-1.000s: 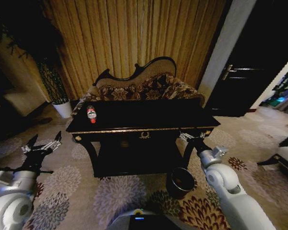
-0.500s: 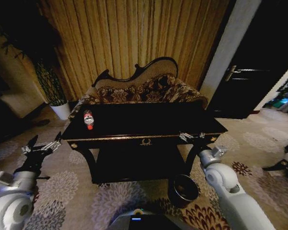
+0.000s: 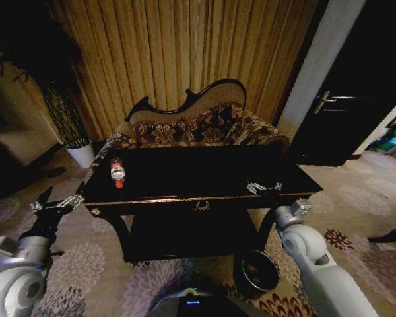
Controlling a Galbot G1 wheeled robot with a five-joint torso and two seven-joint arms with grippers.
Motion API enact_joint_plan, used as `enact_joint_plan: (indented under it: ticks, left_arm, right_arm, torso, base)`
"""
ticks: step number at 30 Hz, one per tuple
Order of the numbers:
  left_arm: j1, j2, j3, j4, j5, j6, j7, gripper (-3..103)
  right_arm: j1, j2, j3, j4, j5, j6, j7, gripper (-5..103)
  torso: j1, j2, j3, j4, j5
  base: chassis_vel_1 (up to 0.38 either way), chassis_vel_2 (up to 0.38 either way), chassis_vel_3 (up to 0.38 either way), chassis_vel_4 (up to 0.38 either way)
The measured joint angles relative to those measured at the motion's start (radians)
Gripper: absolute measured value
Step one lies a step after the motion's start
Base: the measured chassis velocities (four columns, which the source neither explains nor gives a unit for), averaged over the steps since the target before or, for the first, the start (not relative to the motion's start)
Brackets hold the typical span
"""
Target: Move to the front of the table and place the trash on the table into the trash bin.
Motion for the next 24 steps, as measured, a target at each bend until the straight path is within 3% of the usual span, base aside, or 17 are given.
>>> enact_joint_plan:
  ticks: [24]
  left_arm:
    - [-0.015, 0.009, 0.017, 0.005, -0.002, 0.002, 0.002, 100]
  right_arm:
    - [0.0, -0.002, -0.012, -0.005, -0.029, -0.006, 0.029, 100]
  torso:
    - [0.0, 0.0, 0.0, 0.0, 0.0]
  base:
    - [-0.06, 0.058, 0.056, -0.064]
